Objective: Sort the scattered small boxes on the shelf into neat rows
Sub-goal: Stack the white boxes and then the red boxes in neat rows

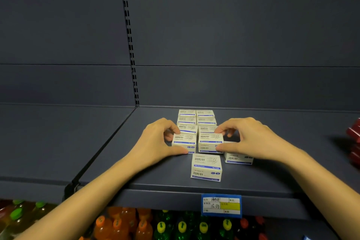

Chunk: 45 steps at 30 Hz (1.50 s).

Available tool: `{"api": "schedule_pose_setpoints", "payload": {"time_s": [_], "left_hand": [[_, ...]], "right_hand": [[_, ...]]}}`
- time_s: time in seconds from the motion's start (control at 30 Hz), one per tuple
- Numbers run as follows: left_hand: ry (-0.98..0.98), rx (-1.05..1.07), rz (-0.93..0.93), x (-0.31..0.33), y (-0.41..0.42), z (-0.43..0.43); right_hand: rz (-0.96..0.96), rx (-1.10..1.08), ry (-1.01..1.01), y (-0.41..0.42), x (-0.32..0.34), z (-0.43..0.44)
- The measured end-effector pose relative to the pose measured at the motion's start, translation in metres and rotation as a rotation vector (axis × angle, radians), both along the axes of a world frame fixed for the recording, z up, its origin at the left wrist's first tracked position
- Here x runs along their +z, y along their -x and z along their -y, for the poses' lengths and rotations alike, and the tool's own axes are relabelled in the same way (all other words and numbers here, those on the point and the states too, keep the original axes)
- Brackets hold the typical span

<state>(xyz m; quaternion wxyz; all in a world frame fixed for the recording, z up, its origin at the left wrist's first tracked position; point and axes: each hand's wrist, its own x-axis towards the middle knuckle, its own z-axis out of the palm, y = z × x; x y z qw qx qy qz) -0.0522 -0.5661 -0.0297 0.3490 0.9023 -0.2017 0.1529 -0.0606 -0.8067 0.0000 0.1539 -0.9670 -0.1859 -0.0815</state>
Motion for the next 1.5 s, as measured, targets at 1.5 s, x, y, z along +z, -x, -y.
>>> {"api": "schedule_pose_setpoints", "payload": {"time_s": [1.5], "left_hand": [[0.007,-0.057,0.013,-0.002,0.055,-0.025]], "right_hand": [[0.005,0.125,-0.339,0.05,-0.022,0.01]]}}
